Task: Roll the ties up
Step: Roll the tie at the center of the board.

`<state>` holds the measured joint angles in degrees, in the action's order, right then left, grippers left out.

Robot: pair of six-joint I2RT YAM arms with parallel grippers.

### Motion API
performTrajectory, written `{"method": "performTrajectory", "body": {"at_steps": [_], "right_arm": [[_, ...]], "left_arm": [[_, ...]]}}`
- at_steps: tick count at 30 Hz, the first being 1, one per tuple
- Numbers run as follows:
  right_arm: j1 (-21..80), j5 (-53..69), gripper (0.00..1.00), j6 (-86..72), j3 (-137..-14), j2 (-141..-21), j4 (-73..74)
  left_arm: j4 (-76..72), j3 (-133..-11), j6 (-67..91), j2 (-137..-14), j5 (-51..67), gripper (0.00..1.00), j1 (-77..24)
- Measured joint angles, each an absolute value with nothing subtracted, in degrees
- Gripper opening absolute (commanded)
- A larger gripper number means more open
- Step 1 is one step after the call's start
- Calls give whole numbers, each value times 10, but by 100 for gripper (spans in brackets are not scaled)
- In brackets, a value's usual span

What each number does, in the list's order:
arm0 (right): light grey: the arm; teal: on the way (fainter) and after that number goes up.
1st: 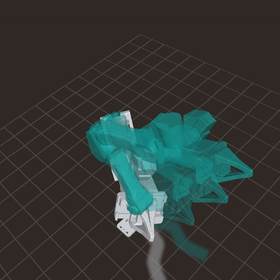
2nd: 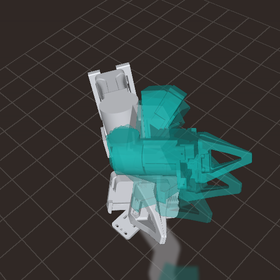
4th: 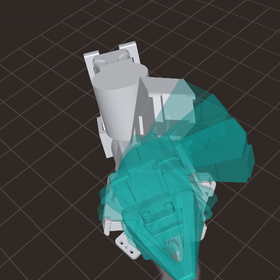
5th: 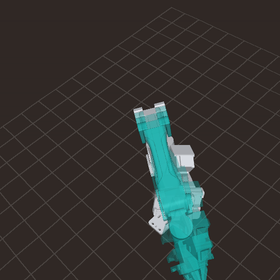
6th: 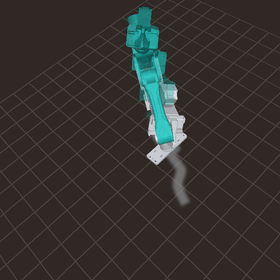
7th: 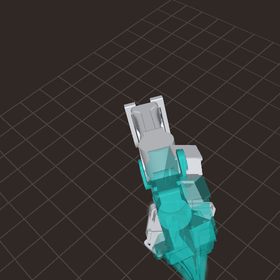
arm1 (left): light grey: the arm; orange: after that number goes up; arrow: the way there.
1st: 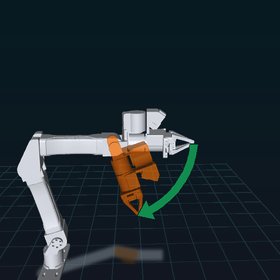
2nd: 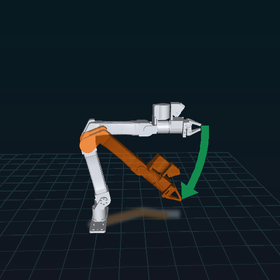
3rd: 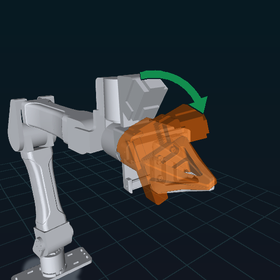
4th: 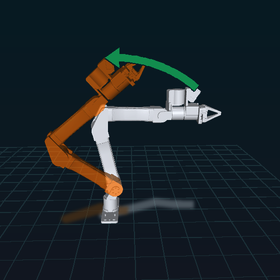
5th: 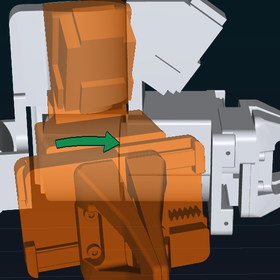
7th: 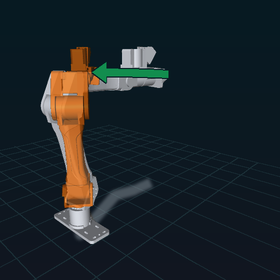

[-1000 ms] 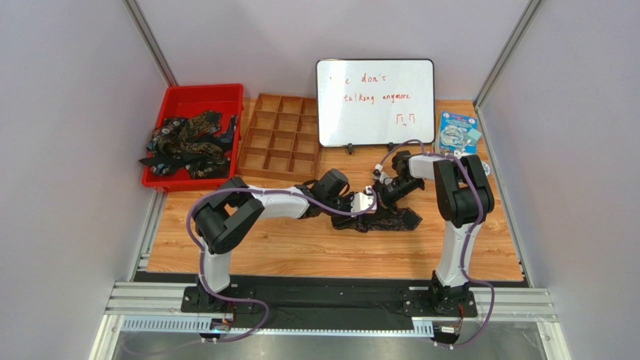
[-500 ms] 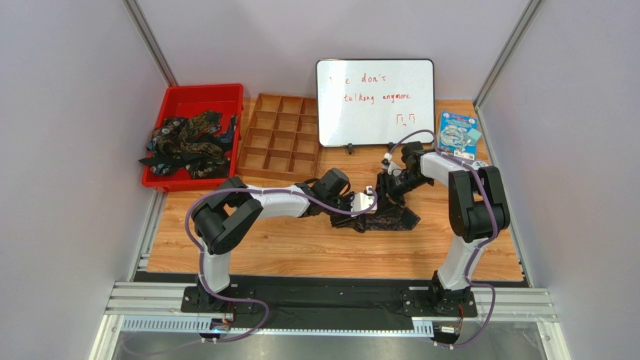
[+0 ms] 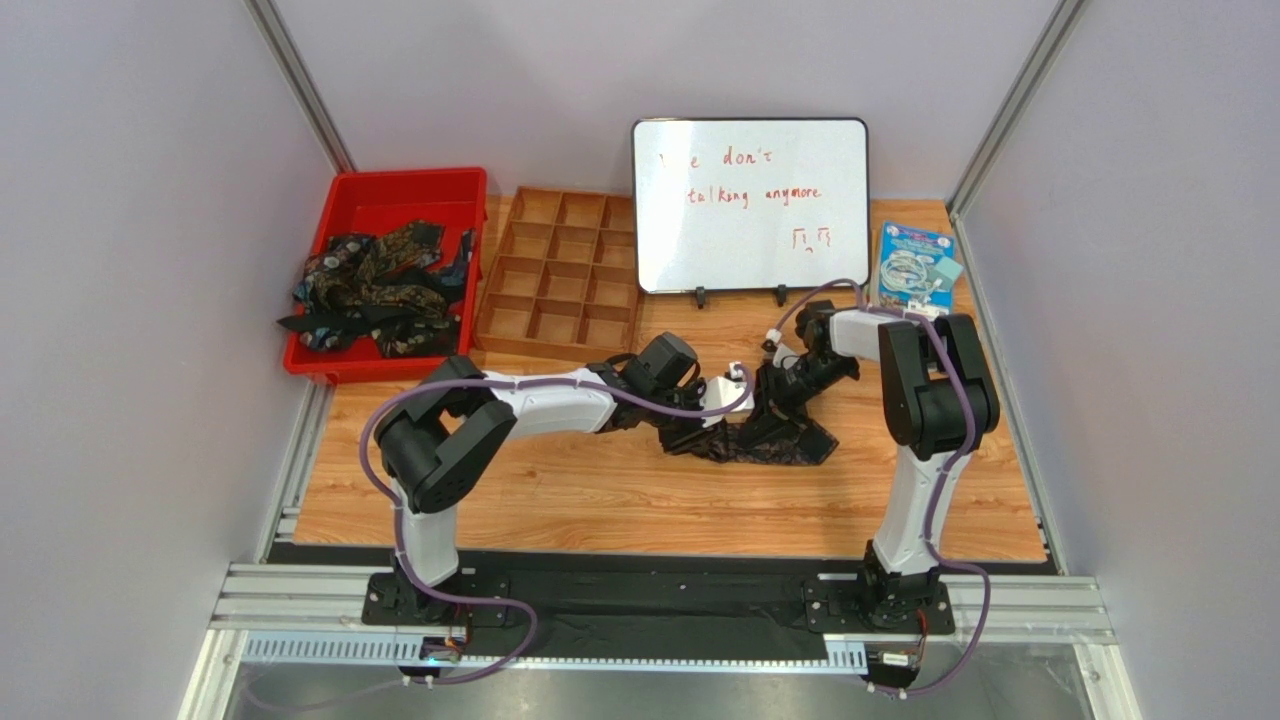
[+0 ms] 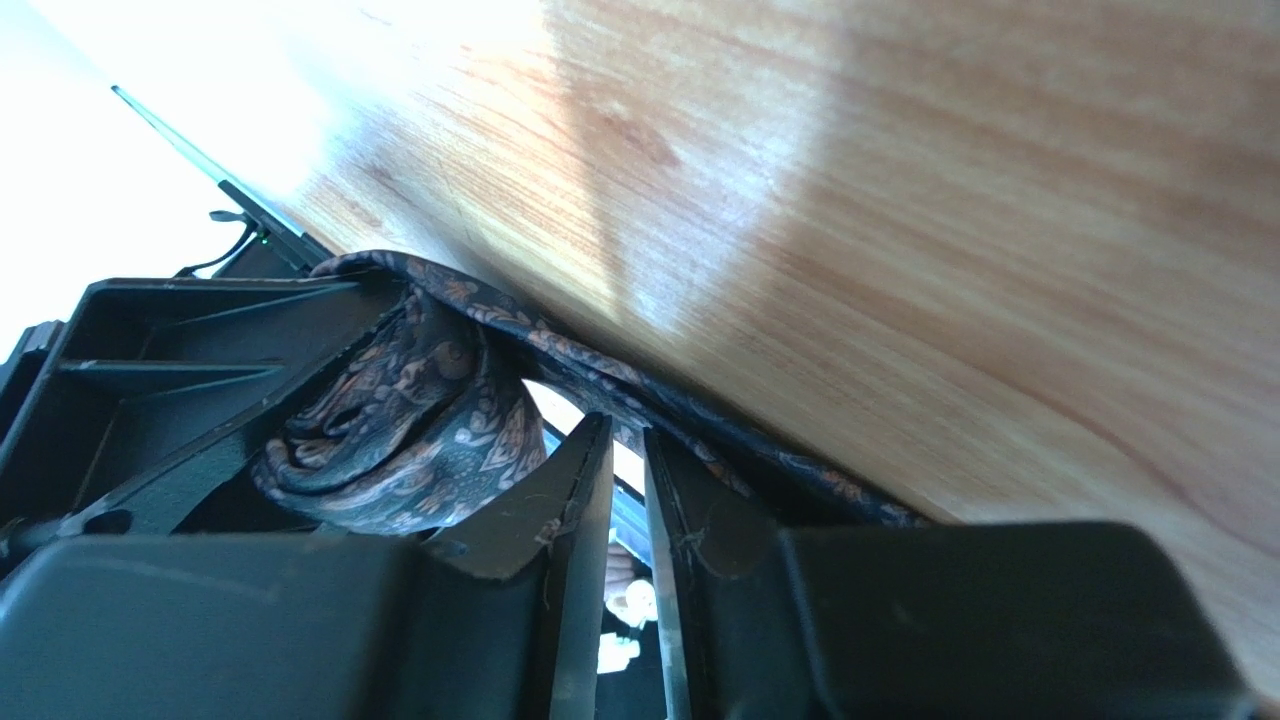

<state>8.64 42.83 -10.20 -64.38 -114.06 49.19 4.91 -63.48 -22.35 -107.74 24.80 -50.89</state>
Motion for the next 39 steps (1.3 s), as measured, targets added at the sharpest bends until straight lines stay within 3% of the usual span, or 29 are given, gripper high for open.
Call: {"method": "performTrajectory", "body": {"at_steps": [6,13,20,23,24,27,32,39], "right_arm": [[86,424,24,-100,-646,-1140,495],[92,445,51,-100,-642,-1114,491],[105,476,50,-112,-639,-1056,476],[118,481,36,-117,-639,-1060,467],[122,481,22,-118,-639,-1062,463],[130,488,2,-123,-644,-1082,456],[123,505,0,-122,-651,-1100,464],[105,505,0,-119,-651,-1120,466]], "left_arm": [[57,-639,-221,-1082,240,31,-509],[77,-663,-236,-1104,235,33,-509],[82,-666,-239,-1105,235,36,-509],[86,-668,-241,-1105,235,38,-509],[86,-668,-242,-1105,235,38,-509],[90,-669,-247,-1105,235,41,-509],[94,-669,-263,-1105,241,59,-509],[112,-669,-302,-1101,266,72,-505]]}}
